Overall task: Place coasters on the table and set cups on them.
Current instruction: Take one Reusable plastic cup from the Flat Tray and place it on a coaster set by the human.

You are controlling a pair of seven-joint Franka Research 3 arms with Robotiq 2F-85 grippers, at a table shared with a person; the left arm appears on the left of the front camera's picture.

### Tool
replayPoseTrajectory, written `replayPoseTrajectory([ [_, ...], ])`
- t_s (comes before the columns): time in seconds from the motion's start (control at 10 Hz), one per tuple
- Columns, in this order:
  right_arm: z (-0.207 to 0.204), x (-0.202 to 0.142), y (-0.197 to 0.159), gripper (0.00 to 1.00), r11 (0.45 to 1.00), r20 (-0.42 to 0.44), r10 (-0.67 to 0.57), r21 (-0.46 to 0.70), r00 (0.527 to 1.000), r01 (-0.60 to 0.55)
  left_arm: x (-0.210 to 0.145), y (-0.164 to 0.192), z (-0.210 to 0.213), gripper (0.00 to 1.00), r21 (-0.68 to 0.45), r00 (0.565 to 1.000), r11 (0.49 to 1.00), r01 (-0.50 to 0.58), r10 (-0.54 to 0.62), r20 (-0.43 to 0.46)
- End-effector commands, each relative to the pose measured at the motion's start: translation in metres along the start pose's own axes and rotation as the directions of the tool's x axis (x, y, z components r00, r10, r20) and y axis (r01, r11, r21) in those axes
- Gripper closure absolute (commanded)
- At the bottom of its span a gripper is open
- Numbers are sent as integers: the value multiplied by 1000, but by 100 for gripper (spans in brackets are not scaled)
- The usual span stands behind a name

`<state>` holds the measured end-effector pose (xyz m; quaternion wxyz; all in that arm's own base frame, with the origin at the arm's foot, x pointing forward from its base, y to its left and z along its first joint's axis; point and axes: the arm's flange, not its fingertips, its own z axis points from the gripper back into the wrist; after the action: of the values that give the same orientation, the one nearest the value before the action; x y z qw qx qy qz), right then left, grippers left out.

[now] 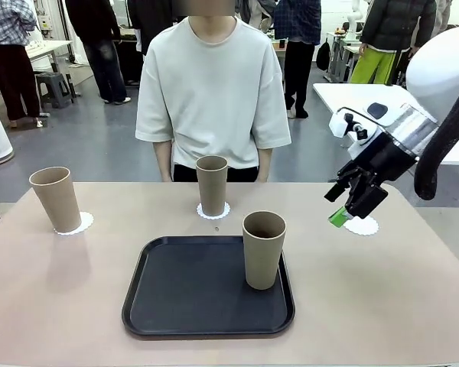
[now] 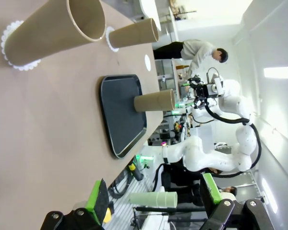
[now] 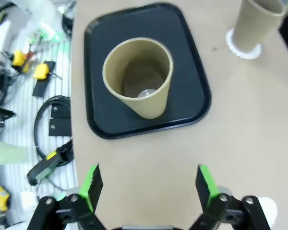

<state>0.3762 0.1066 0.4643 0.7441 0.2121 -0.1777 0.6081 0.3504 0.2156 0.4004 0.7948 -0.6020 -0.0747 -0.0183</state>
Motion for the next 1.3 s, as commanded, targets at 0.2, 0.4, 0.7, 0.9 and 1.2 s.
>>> replayPoseTrajectory([
  [0.2,-2,2,-1,0,1000,-1,-10,-14,1000,10,2,-2,1,0,1,1000,1000,-8,8,16],
  [0.4,-3,-19,6,0,963,128,235,103,964,-249,2,-2,1,0,1,1000,1000,-8,8,16],
  [0.7,-10,-70,-2,0,940,362,273,97,891,-327,2,-2,1,0,1,1000,1000,-8,8,16],
  [0.9,-28,-102,-17,0,969,454,189,56,871,-240,2,-2,1,0,1,1000,1000,-8,8,16],
  [1.2,-66,-126,-38,0,991,535,96,29,839,-131,2,-2,1,0,1,1000,1000,-8,8,16],
])
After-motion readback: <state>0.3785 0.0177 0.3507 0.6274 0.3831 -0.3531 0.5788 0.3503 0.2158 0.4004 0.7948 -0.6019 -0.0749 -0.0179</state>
